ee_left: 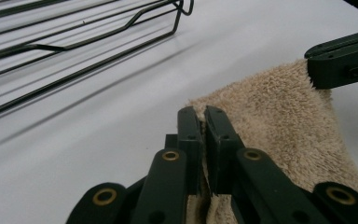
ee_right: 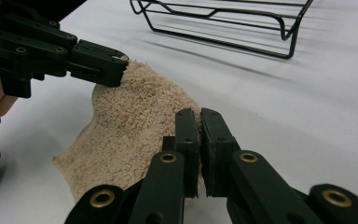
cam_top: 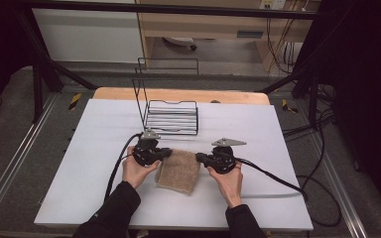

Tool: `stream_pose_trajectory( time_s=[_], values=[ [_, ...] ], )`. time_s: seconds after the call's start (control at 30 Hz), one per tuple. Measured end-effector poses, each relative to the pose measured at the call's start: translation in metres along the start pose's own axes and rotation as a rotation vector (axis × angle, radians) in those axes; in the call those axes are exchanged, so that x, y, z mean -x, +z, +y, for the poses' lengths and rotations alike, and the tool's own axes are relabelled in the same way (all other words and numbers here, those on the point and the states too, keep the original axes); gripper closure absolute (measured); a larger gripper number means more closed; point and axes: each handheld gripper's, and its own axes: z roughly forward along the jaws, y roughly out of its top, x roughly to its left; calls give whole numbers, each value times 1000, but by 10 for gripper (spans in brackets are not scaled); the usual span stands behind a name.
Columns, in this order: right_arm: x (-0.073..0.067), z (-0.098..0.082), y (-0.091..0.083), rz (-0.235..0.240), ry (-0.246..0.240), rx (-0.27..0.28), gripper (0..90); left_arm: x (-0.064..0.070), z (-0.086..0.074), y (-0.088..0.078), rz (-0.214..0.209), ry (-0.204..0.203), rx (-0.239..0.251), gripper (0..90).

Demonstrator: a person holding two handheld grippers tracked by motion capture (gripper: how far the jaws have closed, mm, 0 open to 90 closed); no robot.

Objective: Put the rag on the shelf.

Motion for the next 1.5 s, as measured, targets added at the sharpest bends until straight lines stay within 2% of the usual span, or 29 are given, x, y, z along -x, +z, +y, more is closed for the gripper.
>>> stream_pose_trajectory(
  time_s=[0.3, 0.53, 1.13, 1.33, 1.5],
  values=[
    [-9, 6, -9, 8, -70, 28, 867, 7, -1, -17, 13, 15, 55, 855],
    [-13, 12, -15, 15, -98, 53, 868, 14, -1, -27, 27, 27, 92, 855],
    [-30, 40, -36, 19, -224, 121, 870, 21, 10, -58, 53, 21, 227, 855],
    [-34, 49, -40, 19, -252, 139, 870, 22, 14, -65, 56, 18, 257, 855],
    [-35, 53, -43, 20, -255, 155, 869, 23, 18, -67, 62, 27, 275, 854]
  ],
)
